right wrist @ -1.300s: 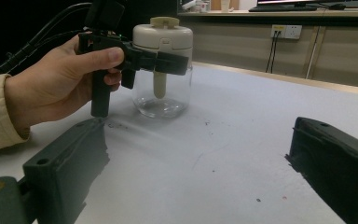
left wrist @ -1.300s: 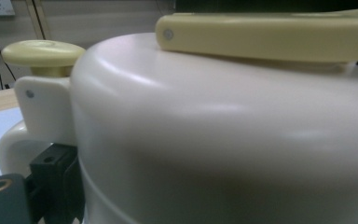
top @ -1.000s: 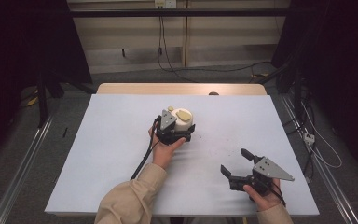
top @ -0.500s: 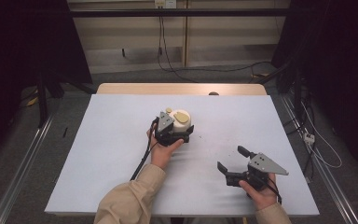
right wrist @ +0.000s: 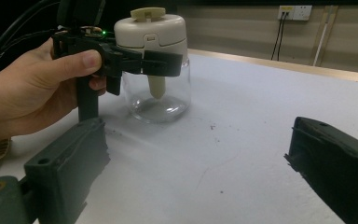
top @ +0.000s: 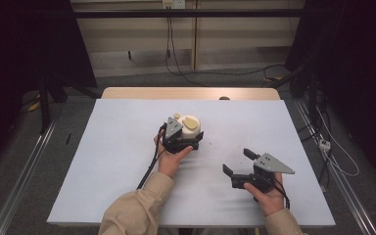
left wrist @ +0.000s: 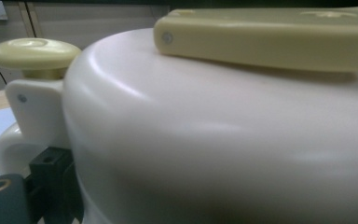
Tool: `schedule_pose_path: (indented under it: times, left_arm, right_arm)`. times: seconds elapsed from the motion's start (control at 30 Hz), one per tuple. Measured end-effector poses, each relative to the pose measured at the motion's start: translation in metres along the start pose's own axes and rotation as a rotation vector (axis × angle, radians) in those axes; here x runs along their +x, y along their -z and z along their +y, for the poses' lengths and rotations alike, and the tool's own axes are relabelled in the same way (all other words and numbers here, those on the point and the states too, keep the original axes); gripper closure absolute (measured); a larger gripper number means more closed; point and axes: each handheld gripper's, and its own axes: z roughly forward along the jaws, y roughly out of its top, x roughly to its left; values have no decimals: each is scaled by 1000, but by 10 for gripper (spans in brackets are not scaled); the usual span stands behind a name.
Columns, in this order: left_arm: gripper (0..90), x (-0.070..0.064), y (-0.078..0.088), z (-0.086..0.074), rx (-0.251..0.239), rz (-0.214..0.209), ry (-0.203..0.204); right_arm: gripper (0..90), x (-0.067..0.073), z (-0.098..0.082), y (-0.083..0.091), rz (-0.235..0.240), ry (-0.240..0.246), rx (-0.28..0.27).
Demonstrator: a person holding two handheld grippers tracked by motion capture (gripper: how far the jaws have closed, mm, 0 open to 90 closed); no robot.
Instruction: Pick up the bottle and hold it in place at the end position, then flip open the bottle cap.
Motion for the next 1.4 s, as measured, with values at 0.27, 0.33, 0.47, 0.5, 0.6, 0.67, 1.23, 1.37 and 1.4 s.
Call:
schedule_pose_path:
  times: [0.27,0.33,0.47,0.5,0.6,0.67,1.23,1.37,1.4]
  left_arm:
    - [62,0,0,0,1,-3,-3]
    - [62,0,0,0,0,-3,-2]
    - [62,0,0,0,0,-2,3]
    - [62,0,0,0,1,-3,-2]
    - [62,0,0,0,0,0,2]
    - [62,0,0,0,0,-1,4]
    - [62,0,1,0,9,2,1]
    - [62,0,1,0,4,0,5]
    - [62,0,1,0,3,1,4]
  right_arm:
    - [38,3,9,-13,0,-24,-3]
    - [39,3,11,-16,4,-27,-4]
    - [39,5,15,-21,-1,-25,4]
    - [39,5,16,-22,2,-23,5]
    - [43,6,17,-25,5,-23,9]
    - [44,6,19,-27,4,-22,9]
    - [317,11,43,-44,34,-28,26]
    - [485,13,48,-49,42,-11,48]
    - [510,13,49,-51,51,-6,57]
